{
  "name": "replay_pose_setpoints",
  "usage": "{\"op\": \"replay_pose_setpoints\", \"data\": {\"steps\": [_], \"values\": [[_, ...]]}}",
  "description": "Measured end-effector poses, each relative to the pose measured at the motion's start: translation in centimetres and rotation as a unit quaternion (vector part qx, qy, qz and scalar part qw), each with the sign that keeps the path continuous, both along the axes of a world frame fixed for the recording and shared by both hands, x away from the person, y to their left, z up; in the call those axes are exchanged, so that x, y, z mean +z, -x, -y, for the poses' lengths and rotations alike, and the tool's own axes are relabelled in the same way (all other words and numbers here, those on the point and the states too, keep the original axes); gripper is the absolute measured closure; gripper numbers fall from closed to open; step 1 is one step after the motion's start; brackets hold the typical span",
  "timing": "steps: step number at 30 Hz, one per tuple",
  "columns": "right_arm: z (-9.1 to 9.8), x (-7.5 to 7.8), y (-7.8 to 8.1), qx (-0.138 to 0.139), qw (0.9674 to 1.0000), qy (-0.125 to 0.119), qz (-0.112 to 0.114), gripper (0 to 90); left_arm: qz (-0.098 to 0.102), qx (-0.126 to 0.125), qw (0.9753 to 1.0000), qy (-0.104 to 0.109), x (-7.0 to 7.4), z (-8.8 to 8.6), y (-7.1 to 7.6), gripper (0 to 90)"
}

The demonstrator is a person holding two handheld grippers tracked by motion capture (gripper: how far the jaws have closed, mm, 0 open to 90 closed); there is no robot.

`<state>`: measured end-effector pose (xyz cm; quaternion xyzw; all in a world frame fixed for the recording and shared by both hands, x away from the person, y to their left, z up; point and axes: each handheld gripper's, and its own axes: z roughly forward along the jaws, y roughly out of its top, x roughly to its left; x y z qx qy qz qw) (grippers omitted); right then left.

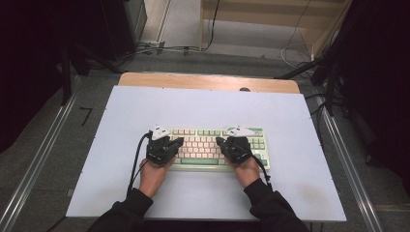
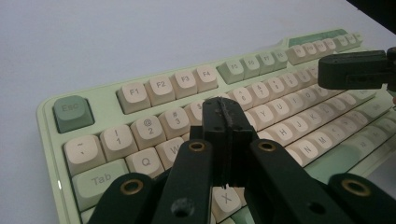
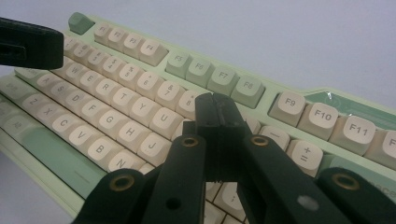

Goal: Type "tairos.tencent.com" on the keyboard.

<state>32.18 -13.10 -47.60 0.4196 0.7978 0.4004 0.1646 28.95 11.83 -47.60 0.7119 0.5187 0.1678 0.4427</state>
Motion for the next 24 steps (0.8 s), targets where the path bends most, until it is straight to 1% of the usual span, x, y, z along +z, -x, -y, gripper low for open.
{"op": "replay_pose_setpoints", "data": {"steps": [3, 9, 20, 22, 24], "values": [[0.0, -0.1, 0.0, -0.001, 1.0, 0.002, -0.002, 87.2, 0.0, 0.0, 1.0, 0.0, 0.0, 0.0, 0.0, 90.0], [-0.2, -0.5, -0.3, -0.007, 0.9998, 0.014, -0.01, 87.2, 0.0, 0.0, 1.0, 0.0, -0.1, -0.1, 0.0, 90.0], [-0.4, -0.9, -0.6, -0.006, 0.9995, 0.024, -0.017, 87.2, -0.001, 0.002, 1.0, 0.0, -0.1, -0.1, 0.0, 90.0], [-0.5, -1.1, -0.6, -0.004, 0.9993, 0.029, -0.023, 87.2, -0.002, 0.002, 1.0, 0.001, -0.1, -0.1, 0.0, 90.0], [-0.5, -1.0, -0.6, -0.005, 0.9993, 0.029, -0.025, 87.2, -0.002, 0.001, 1.0, 0.0, -0.1, -0.1, 0.0, 90.0]]}}
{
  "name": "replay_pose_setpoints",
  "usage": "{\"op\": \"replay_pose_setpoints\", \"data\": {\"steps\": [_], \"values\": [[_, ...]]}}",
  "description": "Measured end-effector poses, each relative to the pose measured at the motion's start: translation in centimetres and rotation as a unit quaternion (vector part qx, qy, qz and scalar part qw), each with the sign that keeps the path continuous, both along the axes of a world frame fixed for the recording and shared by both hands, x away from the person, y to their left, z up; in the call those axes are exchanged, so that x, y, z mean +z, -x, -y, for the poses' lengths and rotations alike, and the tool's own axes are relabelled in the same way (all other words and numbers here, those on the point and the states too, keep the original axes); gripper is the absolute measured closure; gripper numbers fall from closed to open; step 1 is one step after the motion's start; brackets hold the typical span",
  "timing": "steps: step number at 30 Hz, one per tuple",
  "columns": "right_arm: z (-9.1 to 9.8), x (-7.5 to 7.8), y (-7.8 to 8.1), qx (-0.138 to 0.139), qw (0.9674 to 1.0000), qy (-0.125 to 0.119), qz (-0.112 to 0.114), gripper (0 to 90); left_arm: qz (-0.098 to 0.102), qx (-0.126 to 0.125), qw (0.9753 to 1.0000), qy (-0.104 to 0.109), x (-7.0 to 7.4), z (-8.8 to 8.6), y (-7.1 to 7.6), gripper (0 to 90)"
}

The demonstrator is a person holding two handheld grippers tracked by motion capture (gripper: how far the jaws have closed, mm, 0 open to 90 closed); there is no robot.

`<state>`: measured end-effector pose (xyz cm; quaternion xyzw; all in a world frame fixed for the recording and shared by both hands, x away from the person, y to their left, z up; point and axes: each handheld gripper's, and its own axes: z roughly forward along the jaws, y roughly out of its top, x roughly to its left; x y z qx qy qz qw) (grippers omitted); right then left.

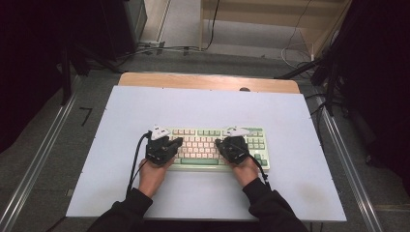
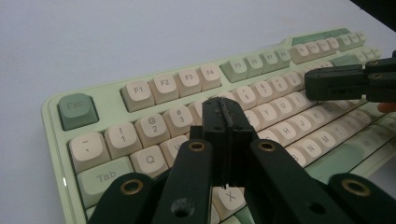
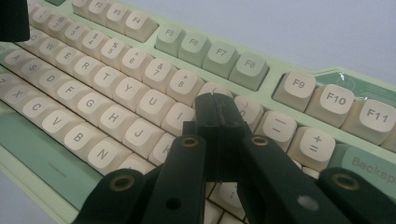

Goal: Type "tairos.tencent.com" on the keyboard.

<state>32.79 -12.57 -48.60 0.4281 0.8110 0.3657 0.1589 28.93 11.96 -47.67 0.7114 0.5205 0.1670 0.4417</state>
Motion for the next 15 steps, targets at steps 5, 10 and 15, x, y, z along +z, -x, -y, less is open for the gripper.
{"op": "replay_pose_setpoints", "data": {"steps": [5, 10, 15], "values": [[0.22, 0.65, 0.25, -0.001, 0.9999, -0.013, 0.011, 87.1, 0.0, 0.0, 1.0, 0.0, 0.02, -0.09, 0.08, 90.0], [0.35, 0.84, 0.31, -0.003, 0.9998, -0.015, 0.016, 87.2, 0.0, -0.001, 1.0, -0.002, -0.05, -0.14, 0.17, 90.0], [0.44, 0.98, 0.37, -0.002, 0.9997, -0.017, 0.017, 87.2, -0.001, -0.001, 1.0, -0.003, -0.11, -0.26, 0.28, 90.0]]}}
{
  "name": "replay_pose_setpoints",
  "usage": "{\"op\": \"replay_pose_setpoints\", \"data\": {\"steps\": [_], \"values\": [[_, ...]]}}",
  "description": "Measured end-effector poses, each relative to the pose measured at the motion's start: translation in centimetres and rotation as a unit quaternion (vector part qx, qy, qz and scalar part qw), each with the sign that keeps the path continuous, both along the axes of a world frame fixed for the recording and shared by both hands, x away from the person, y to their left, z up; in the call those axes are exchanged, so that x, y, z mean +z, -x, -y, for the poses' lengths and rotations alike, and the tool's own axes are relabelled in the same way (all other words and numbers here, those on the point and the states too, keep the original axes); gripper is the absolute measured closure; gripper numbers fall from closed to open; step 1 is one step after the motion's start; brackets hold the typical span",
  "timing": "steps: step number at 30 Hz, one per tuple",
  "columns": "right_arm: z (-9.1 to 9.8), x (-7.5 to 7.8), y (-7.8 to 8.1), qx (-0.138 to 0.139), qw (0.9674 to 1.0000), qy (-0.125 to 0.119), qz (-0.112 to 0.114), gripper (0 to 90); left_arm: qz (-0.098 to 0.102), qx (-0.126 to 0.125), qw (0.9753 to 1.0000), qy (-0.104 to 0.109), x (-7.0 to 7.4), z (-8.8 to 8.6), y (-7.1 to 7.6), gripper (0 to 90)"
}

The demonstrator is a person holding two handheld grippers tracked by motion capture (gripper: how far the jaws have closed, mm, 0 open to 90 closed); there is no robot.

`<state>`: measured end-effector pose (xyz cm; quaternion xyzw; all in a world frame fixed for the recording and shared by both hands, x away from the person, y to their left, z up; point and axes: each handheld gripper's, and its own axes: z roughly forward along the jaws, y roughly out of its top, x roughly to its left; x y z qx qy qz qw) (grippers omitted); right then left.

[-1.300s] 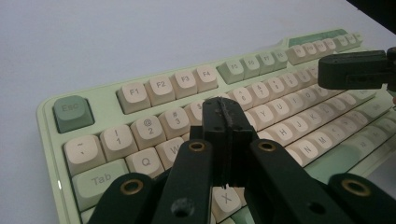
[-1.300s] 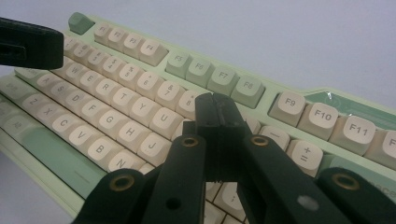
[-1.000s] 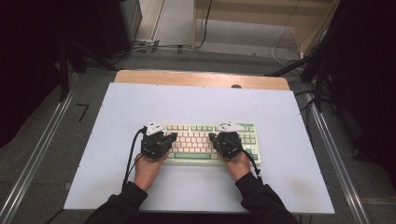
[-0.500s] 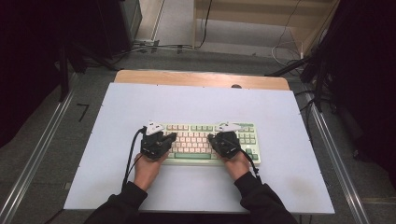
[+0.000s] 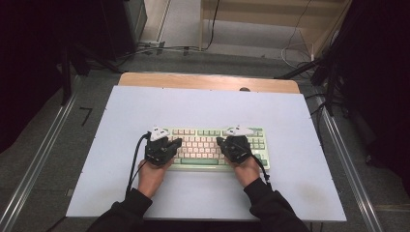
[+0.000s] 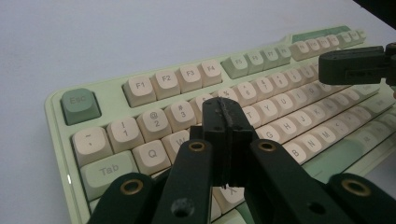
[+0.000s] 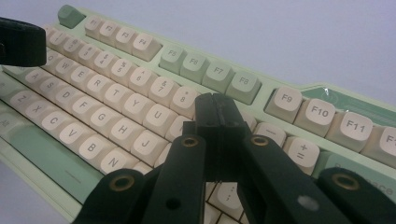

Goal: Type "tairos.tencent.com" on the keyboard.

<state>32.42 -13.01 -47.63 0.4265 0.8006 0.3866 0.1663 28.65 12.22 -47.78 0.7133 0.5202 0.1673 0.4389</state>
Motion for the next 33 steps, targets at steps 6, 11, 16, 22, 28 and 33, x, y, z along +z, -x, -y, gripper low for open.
{"op": "replay_pose_setpoints", "data": {"steps": [6, 11, 16, 22, 28, 33], "values": [[0.1, 0.1, 0.0, -0.001, 1.0, -0.002, 0.002, 87.1, -0.002, 0.002, 1.0, -0.001, -0.1, 0.0, 0.1, 90.0], [0.1, 0.1, 0.0, -0.001, 1.0, -0.005, 0.001, 87.1, -0.004, 0.003, 1.0, -0.002, -0.3, -0.1, 0.1, 90.0], [0.2, 0.2, 0.1, 0.0, 1.0, -0.004, 0.003, 87.1, -0.011, 0.002, 0.9999, -0.008, -0.6, -0.1, 0.1, 90.0], [0.2, 0.3, 0.1, 0.001, 1.0, -0.005, 0.003, 87.2, -0.014, 0.005, 0.9998, -0.016, -1.0, -0.2, 0.1, 90.0], [0.3, 0.3, 0.1, -0.001, 1.0, -0.006, 0.003, 87.1, -0.018, 0.001, 0.9996, -0.023, -1.4, 0.1, 0.2, 90.0], [0.3, 0.3, 0.1, 0.0, 1.0, -0.007, 0.003, 87.1, -0.021, 0.0, 0.9994, -0.029, -1.4, 0.1, 0.2, 90.0]]}}
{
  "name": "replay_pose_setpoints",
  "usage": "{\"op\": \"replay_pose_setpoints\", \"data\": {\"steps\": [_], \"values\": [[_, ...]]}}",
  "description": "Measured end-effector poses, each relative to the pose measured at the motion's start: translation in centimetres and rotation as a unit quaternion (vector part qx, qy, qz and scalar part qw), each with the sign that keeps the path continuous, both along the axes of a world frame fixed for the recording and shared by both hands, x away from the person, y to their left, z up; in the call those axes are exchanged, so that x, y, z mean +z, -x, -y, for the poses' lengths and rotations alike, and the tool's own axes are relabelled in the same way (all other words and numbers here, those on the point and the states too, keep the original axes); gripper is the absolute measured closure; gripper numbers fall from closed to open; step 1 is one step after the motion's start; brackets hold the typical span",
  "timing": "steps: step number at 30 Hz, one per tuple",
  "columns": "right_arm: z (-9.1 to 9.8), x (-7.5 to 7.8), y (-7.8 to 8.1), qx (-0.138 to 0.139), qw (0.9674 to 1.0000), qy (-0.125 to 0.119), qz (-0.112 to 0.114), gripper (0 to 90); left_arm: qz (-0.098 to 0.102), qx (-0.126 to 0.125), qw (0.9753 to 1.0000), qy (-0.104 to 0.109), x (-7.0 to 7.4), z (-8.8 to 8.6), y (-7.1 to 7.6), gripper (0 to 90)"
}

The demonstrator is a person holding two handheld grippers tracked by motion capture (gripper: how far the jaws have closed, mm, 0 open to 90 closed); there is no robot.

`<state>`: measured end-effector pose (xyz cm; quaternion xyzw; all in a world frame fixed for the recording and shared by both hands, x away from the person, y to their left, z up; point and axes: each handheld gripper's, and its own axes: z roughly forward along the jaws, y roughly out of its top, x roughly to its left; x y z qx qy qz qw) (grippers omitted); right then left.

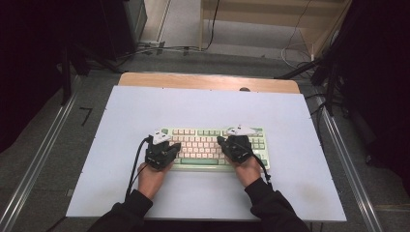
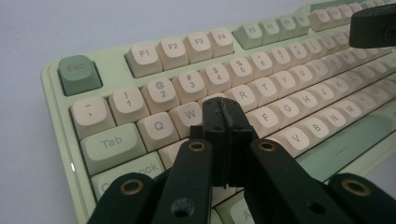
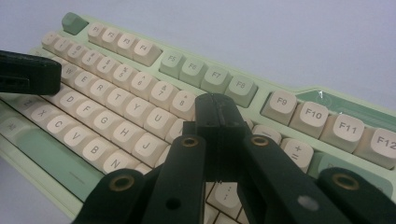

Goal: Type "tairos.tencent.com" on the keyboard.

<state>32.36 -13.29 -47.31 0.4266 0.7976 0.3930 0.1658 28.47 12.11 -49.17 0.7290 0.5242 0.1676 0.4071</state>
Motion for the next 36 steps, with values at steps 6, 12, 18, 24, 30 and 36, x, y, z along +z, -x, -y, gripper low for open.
{"op": "replay_pose_setpoints", "data": {"steps": [6, 12, 18, 24, 30, 36], "values": [[0.06, 0.06, 0.0, -0.001, 1.0, -0.002, 0.001, 87.1, 0.006, 0.002, 1.0, 0.006, 0.18, -0.04, 0.1, 90.0], [0.15, 0.12, -0.02, -0.003, 1.0, -0.004, 0.001, 87.1, 0.016, 0.008, 0.9997, 0.017, 0.71, -0.57, 0.1, 90.0], [0.12, 0.15, 0.03, -0.001, 1.0, -0.004, 0.003, 87.1, 0.016, 0.009, 0.9997, 0.017, 0.67, -0.72, 0.02, 90.0], [0.07, 0.16, 0.09, 0.0, 1.0, -0.003, 0.002, 87.1, 0.015, 0.012, 0.9996, 0.02, 0.62, -0.88, -0.09, 90.0], [0.07, 0.21, 0.13, 0.0, 1.0, -0.003, 0.004, 87.1, 0.016, 0.012, 0.9996, 0.02, 0.63, -0.88, -0.08, 90.0], [0.07, 0.26, 0.22, 0.001, 1.0, -0.004, 0.003, 87.1, 0.016, 0.012, 0.9996, 0.019, 0.66, -0.89, -0.05, 90.0]]}}
